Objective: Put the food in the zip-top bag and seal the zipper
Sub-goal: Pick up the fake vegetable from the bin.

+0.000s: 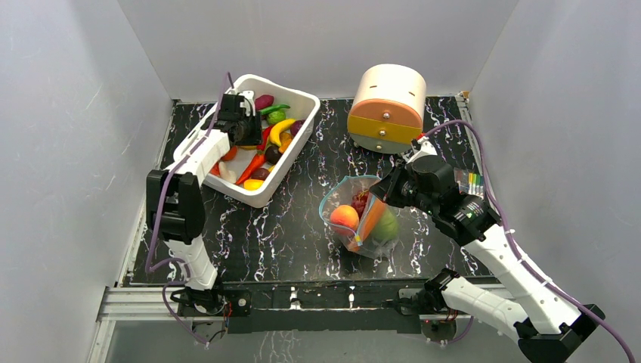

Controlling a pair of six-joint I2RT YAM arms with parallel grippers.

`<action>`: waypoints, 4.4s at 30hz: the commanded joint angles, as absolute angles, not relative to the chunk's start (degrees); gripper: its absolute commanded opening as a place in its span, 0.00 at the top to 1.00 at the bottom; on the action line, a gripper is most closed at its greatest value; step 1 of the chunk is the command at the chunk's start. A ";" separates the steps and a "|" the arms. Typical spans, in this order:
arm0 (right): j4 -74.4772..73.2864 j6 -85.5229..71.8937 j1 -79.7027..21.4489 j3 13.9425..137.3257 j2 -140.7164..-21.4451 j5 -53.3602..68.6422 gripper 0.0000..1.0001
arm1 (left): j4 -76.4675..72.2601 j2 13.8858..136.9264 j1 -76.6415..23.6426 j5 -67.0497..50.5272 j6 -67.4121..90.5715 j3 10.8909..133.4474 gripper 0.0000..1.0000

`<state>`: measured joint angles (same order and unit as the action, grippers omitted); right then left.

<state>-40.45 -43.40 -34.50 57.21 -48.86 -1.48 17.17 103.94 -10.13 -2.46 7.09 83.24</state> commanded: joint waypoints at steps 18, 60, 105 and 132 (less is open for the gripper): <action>-36.17 -44.43 -34.62 60.91 -49.75 -1.18 1.00 | 12.04 112.23 -9.32 -6.35 4.68 83.87 0.61; -41.36 -35.70 -34.63 67.97 -51.04 -10.82 1.00 | 35.29 89.16 -9.36 -14.19 12.89 79.97 0.91; -38.01 -28.20 -34.58 68.96 -58.36 -6.37 1.00 | 47.11 73.38 -28.92 -36.17 11.45 79.91 0.94; -37.41 -32.65 -34.63 66.90 -58.67 -8.18 1.00 | 51.06 74.05 -31.50 -39.18 9.95 83.51 0.94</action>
<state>-43.16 -31.90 -34.50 66.59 -60.38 -9.17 50.39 74.63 -31.27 -36.69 9.89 82.94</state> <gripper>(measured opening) 0.009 0.216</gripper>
